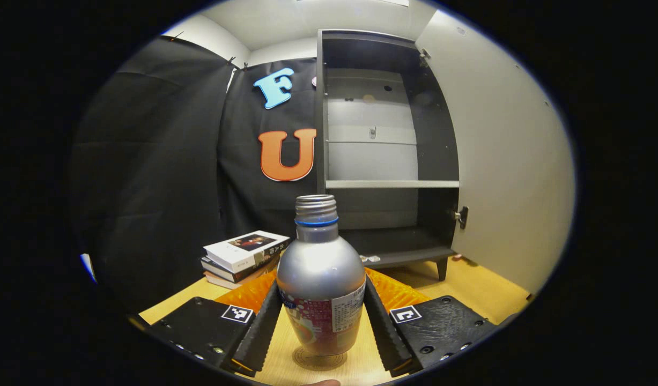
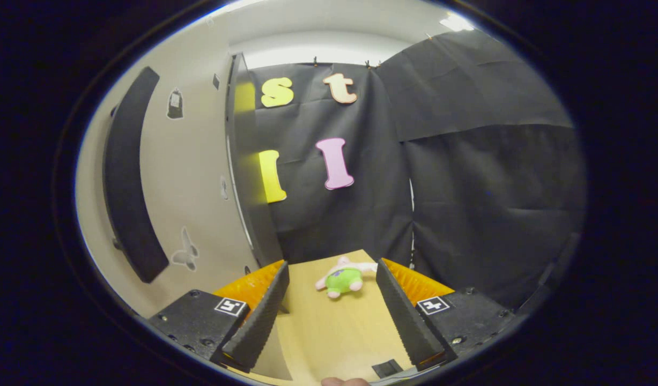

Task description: Open the cabinet door with the right hand, grasp the bottle in the cabinet with the left hand and place it on the coaster, then close the cabinet door with the right hand.

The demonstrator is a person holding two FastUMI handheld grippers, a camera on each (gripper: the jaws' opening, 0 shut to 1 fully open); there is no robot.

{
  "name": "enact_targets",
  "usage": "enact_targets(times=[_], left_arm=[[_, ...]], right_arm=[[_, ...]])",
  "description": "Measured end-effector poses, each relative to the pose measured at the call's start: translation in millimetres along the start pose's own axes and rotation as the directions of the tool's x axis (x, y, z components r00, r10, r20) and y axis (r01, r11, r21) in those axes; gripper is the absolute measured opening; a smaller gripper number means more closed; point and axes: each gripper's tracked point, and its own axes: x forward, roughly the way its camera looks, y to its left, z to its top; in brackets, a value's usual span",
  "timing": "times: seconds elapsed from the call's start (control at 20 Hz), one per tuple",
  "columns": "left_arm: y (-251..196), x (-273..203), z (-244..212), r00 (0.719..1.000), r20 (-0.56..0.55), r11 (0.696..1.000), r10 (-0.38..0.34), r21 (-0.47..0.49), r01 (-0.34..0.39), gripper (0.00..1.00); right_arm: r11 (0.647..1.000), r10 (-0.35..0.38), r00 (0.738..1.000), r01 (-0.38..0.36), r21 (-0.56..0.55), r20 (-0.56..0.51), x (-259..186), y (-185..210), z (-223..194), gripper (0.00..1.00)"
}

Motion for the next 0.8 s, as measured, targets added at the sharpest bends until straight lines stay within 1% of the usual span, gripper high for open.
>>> enact_targets(times=[0.05, 0.25, 0.35, 0.4, 0.55, 0.6, 0.65, 0.7, 0.8], left_arm=[[0, -4, -14, 1.0, -0.008, 1.0, 0.003, -0.001, -0.003, 0.77], [2, -3, -45, 1.0, 0.007, 1.0, 0.026, 0.015, -0.026, 0.77], [8, 1, -59, 0.999, 0.018, 0.998, 0.045, 0.039, -0.046, 0.77], [11, 2, -66, 0.998, 0.02, 0.998, 0.052, 0.042, -0.053, 0.77], [14, 7, -81, 0.998, 0.005, 0.998, 0.064, -0.016, -0.064, 0.79], [17, 8, -85, 0.997, -0.005, 0.996, 0.081, -0.029, -0.081, 0.79], [19, 11, -84, 0.996, 0.002, 0.995, 0.088, -0.041, -0.088, 0.79], [18, 15, -85, 0.996, 0.0, 0.995, 0.094, -0.043, -0.094, 0.79], [22, 18, -89, 0.994, -0.008, 0.993, 0.112, -0.044, -0.112, 0.79]], right_arm=[[1.0, -0.006, 1.0, 0.006, -0.015, -0.009, 1, -1, -4, 1.0], [0.995, -0.029, 1.0, 0.029, -0.1, -0.007, 0, -7, -10, 1.0], [0.992, -0.043, 0.999, 0.04, -0.117, -0.026, 1, -11, -15, 0.99], [0.992, -0.052, 0.998, 0.048, -0.119, -0.033, 1, -14, -19, 1.0], [0.991, -0.055, 0.997, 0.049, -0.123, -0.047, 4, -14, -22, 1.0], [0.989, -0.066, 0.997, 0.059, -0.135, -0.048, 6, -16, -22, 0.98], [0.986, -0.083, 0.995, 0.074, -0.148, -0.051, 7, -19, -25, 0.98], [0.986, -0.087, 0.995, 0.078, -0.148, -0.054, 7, -20, -26, 1.0], [0.988, -0.084, 0.995, 0.076, -0.136, -0.057, 9, -16, -29, 0.99]])
